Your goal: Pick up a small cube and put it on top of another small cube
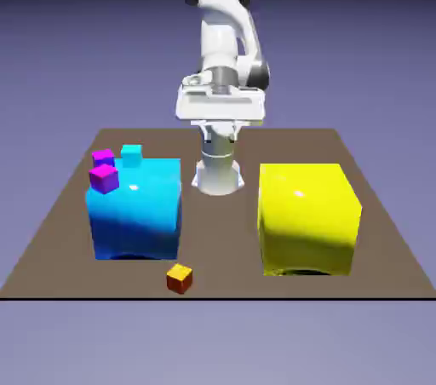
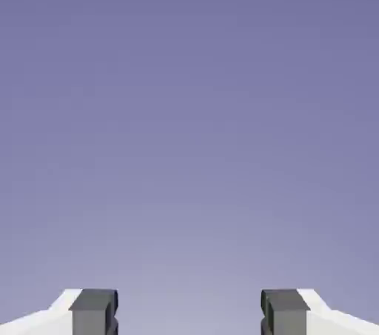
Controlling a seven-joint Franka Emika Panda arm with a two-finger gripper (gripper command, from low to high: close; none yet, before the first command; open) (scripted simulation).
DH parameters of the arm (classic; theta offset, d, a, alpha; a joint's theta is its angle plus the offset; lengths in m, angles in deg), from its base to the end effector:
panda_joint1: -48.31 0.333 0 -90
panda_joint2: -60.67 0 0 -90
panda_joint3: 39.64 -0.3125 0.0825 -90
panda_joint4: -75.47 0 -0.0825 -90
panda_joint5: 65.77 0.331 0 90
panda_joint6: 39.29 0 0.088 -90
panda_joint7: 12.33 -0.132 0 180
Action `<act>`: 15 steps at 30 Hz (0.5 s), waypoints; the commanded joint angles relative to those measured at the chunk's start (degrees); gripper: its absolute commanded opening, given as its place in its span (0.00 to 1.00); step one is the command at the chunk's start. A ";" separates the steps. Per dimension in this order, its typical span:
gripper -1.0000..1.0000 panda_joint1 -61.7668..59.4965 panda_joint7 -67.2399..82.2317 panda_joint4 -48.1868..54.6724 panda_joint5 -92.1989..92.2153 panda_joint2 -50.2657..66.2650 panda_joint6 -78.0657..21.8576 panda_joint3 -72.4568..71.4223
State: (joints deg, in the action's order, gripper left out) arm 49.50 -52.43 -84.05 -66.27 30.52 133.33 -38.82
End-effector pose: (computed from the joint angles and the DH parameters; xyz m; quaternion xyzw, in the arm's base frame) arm 0.3771 0.0028 0.4626 -0.8755 0.3127 -0.3452 0.1289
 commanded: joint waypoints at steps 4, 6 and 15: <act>0.50 1.68 7.84 4.92 -1.68 8.31 -4.61 2.71; 0.50 2.51 11.76 7.37 -2.52 12.46 -6.91 4.07; 0.50 6.28 29.40 18.43 -6.29 31.15 -17.28 10.17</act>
State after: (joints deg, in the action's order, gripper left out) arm 55.74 -23.03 -65.62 -72.56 61.67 116.06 -28.65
